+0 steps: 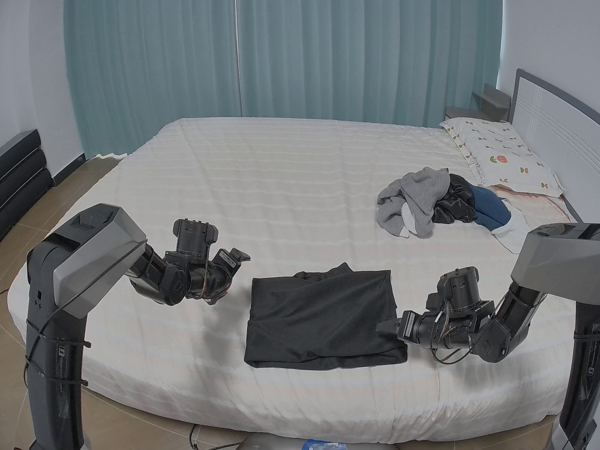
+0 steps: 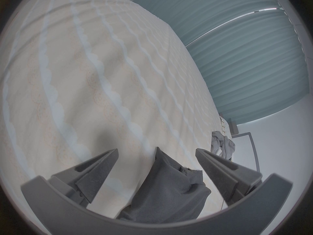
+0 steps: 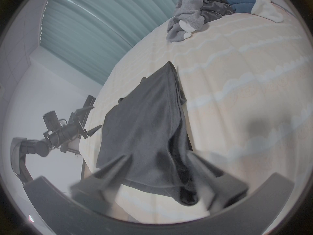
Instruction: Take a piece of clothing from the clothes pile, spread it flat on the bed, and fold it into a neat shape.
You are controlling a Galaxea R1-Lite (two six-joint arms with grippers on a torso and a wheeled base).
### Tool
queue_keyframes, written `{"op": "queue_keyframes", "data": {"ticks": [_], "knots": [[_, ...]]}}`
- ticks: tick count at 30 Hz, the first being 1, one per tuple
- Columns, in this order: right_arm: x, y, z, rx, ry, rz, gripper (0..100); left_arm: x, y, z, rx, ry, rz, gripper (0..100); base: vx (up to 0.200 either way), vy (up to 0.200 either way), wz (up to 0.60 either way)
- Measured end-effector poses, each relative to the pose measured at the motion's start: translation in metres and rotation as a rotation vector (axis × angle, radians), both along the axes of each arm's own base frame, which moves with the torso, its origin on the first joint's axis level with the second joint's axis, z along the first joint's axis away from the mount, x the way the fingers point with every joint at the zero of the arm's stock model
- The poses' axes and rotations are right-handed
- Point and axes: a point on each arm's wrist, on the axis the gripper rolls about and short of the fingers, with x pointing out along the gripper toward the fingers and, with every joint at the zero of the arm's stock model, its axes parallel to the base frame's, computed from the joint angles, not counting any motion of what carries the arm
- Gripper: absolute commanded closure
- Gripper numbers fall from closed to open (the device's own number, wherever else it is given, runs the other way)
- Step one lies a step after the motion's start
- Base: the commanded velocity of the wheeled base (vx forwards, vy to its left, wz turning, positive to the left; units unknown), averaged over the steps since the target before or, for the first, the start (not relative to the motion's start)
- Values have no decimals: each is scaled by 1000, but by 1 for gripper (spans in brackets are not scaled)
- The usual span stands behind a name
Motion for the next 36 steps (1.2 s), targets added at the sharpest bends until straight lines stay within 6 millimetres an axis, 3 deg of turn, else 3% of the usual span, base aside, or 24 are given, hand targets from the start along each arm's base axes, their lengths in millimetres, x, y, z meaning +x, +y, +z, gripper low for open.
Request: {"op": "queue_keyframes", "data": {"ticks": [28,29,36], "knots": [[-25,-26,5,-135,-19,52,100,0,0,0,0,-1,-1,0,0,0,0],[-26,-27,4,-142,-19,57,0,0,0,1,0,-2,0,0,0,0,0],[-28,-28,2,-168,-32,85,0,0,0,1,-1,-2,-1,0,0,0,0]]}}
